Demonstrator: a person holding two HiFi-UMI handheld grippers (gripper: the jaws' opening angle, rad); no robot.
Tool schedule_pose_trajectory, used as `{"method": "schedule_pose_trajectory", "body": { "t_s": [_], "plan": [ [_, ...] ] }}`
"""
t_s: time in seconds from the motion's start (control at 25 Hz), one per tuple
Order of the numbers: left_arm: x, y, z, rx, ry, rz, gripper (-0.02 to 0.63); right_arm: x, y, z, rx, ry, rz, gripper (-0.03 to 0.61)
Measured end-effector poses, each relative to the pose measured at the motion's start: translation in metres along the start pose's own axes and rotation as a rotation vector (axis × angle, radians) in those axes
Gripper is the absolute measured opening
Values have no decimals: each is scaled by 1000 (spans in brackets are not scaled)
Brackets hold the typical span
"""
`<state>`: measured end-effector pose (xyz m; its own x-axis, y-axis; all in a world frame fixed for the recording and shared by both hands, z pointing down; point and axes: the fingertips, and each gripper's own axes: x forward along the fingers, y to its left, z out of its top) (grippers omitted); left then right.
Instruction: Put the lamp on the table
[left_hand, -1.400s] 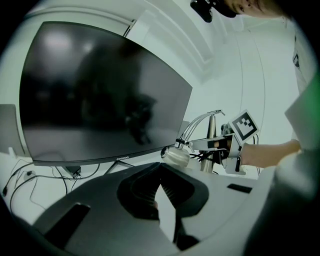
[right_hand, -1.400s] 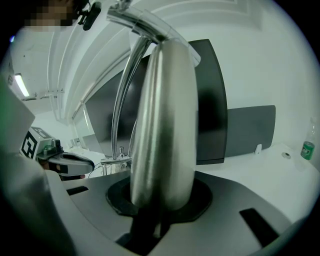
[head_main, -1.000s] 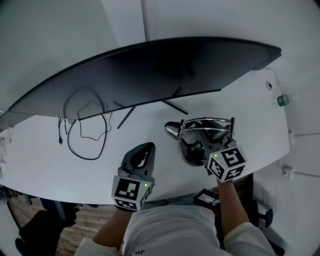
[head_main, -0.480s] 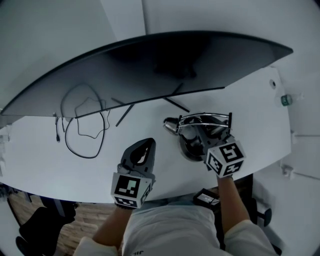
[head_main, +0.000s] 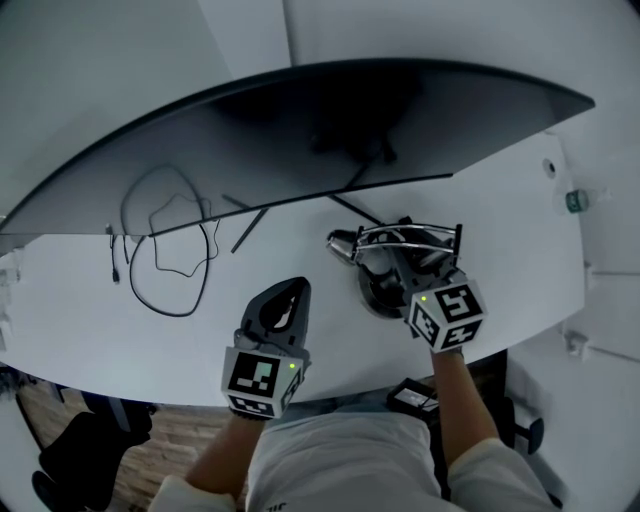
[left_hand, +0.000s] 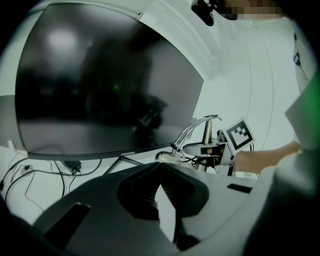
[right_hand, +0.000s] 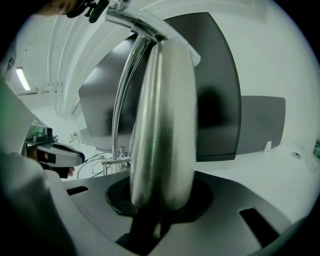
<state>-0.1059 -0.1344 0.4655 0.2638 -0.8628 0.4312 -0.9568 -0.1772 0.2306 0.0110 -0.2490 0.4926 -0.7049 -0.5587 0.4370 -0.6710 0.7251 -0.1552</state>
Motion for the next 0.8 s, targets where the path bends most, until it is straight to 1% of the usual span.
{"method": "schedule_pose_trajectory", "body": {
  "t_s": [0.2, 0.44, 0.6, 0.8],
  "plan": [
    [-1, 2, -2, -5, 2, 9, 3, 4, 1, -5, 2, 8, 3, 106],
    [-3, 2, -5, -11, 4, 18, 3, 3, 2, -15, 8, 8, -20, 106],
    [-3, 3, -5, -13, 6, 21, 3, 4, 4, -23, 15, 25, -13, 106],
    [-3, 3, -8, -18, 13, 21, 3, 5, 8, -26, -10, 29, -9, 107]
  ]
}}
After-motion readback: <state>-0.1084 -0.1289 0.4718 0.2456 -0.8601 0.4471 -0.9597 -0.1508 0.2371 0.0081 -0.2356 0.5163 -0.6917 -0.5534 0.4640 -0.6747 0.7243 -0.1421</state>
